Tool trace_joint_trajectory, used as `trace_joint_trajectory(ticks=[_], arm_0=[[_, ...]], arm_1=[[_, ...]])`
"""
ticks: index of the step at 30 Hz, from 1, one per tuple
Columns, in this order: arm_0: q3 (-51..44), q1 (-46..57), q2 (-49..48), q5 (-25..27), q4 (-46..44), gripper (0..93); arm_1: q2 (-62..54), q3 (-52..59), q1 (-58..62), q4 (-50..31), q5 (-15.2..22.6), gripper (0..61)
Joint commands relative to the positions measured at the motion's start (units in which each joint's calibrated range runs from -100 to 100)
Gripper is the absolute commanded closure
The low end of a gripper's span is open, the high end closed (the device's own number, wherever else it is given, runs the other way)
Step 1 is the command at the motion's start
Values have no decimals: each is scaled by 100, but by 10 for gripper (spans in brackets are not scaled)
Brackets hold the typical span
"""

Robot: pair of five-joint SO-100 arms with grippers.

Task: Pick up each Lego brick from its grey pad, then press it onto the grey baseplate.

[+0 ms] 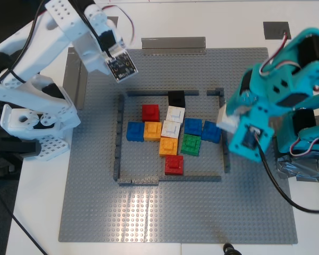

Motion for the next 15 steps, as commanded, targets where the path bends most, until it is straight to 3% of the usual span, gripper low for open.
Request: trace_joint_trajectory(ticks=[1,5,15], arm_0=[[-33,-92,87,-30,61,927],[-132,-107,636,-25,61,927],[-1008,-121,2052,-25,-208,927]], arm_1=[[-323,116,-735,-75,69,612],[12,-146,-1207,-279,98,612],[1866,-2033,-1911,-466,-39,612]])
